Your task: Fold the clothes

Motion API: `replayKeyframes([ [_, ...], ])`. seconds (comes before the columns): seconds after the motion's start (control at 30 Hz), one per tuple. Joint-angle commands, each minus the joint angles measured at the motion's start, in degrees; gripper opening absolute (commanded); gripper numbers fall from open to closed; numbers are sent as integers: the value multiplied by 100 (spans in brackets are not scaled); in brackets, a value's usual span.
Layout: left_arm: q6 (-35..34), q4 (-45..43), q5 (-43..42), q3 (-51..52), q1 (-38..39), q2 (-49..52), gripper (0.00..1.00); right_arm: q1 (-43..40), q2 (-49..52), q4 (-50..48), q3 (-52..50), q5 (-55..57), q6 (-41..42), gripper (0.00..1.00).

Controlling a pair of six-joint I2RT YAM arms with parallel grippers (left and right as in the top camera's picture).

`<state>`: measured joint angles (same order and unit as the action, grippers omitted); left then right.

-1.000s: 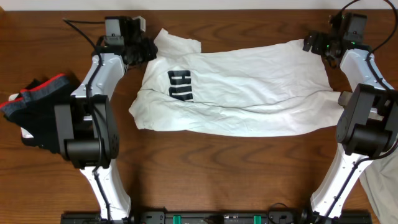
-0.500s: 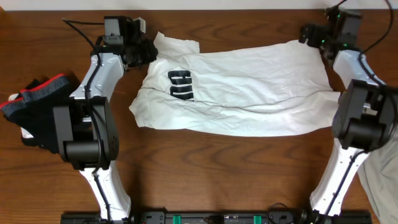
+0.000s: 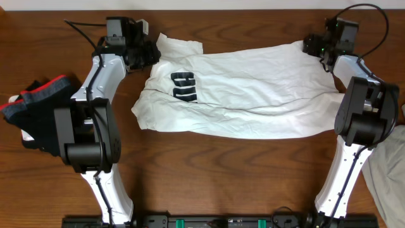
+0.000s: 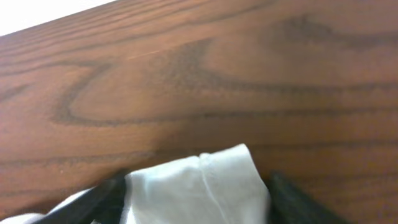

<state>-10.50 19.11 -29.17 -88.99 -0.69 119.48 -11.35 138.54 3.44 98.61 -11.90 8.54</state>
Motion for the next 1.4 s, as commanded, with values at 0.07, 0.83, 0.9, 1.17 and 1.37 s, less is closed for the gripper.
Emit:
replayKeyframes([
  [0.07, 31, 35, 26, -11, -24, -85, 6, 11, 98, 188, 33, -15, 85, 19],
  [0.83, -232, 361, -863, -13, -315, -319, 6, -713, -1355, 1838, 35, -37, 337, 1],
  [0.9, -234, 409, -1034, -13, -317, -391, 6, -710, -1502, 2063, 35, -42, 297, 1],
  [1.17, -271, 1051, -1115, -13, -358, -1023, 6, -713, -2083, 3080, 35, -37, 160, 1],
  [1.37, -267, 1965, -1099, -13, -361, -1276, 6, -713, -2347, 3932, 35, -31, 157, 1],
])
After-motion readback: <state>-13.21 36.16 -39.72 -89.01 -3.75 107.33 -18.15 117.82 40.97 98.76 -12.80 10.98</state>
